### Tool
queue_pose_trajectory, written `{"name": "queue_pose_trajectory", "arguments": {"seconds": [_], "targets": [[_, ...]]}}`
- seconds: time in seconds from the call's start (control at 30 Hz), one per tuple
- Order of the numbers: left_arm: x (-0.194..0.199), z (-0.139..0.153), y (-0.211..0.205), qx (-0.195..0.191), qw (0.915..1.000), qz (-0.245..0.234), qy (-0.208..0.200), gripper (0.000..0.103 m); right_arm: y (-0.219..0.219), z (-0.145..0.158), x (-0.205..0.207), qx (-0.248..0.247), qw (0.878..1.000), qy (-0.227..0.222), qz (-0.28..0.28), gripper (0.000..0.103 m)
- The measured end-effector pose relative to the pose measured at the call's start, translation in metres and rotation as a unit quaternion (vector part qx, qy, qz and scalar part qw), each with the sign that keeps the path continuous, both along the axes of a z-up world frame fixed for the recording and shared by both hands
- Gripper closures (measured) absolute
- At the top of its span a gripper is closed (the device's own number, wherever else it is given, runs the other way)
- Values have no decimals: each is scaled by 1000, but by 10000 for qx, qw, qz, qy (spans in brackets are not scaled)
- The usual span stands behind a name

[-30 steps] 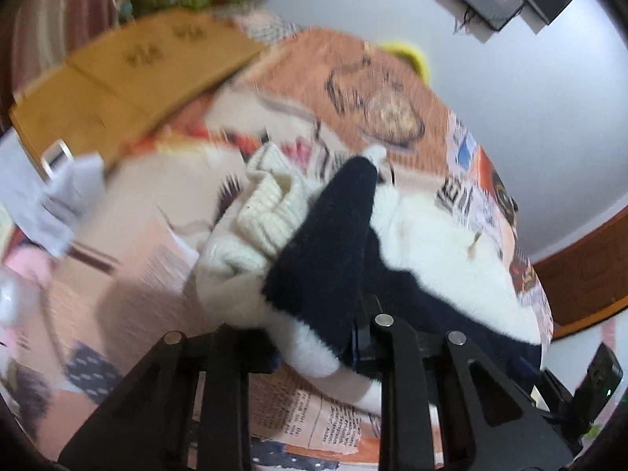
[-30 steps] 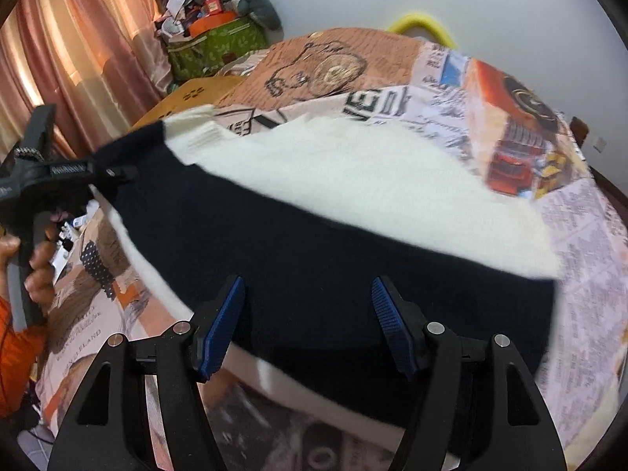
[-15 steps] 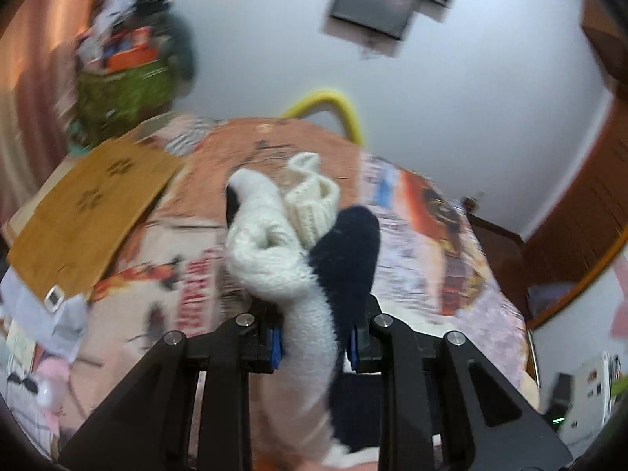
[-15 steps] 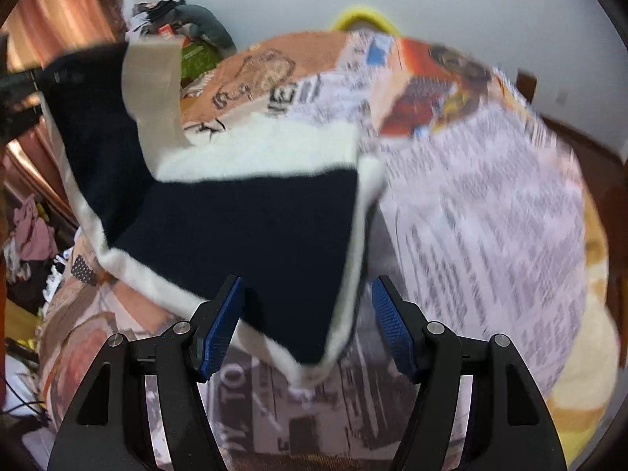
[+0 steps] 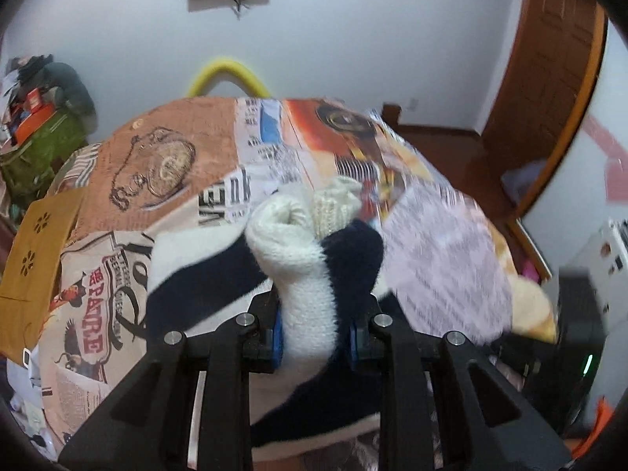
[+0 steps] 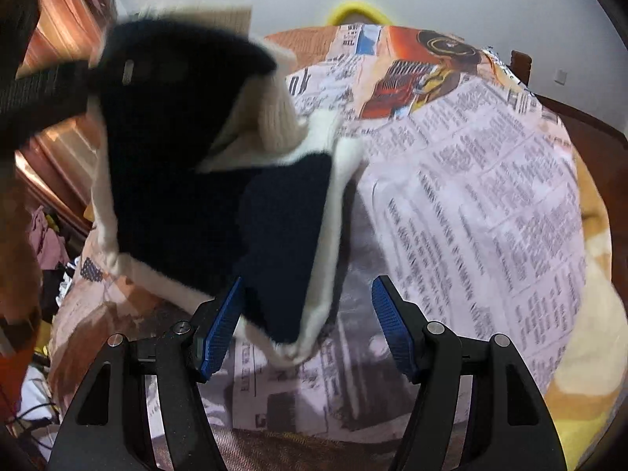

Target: Fold small clothes

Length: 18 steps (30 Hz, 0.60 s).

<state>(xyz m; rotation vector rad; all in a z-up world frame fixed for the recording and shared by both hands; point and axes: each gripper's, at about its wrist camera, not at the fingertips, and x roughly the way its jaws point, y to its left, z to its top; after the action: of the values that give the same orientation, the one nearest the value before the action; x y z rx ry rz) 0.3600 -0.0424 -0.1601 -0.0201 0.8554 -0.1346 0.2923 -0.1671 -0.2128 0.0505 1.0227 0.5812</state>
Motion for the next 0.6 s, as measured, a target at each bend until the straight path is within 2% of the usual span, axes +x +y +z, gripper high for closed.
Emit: {"name": "queue_pose_trajectory", "arguments": {"seconds": [0.13, 0.37, 0.5, 0.6], "targets": [[-10, -2, 6, -225, 9994, -160, 209, 79, 10, 9, 20, 74, 9999, -83, 106, 39], [-17, 5, 25, -516, 9982, -217, 192, 79, 49, 17, 64, 108, 9987, -255, 438, 39], [-19, 11, 32, -634, 9976, -251, 92, 79, 52, 18, 88, -84, 9987, -465, 171, 40], [-16, 12, 26, -642, 9974, -327, 33, 79, 44, 30, 97, 65, 9977, -664, -131, 40]]}}
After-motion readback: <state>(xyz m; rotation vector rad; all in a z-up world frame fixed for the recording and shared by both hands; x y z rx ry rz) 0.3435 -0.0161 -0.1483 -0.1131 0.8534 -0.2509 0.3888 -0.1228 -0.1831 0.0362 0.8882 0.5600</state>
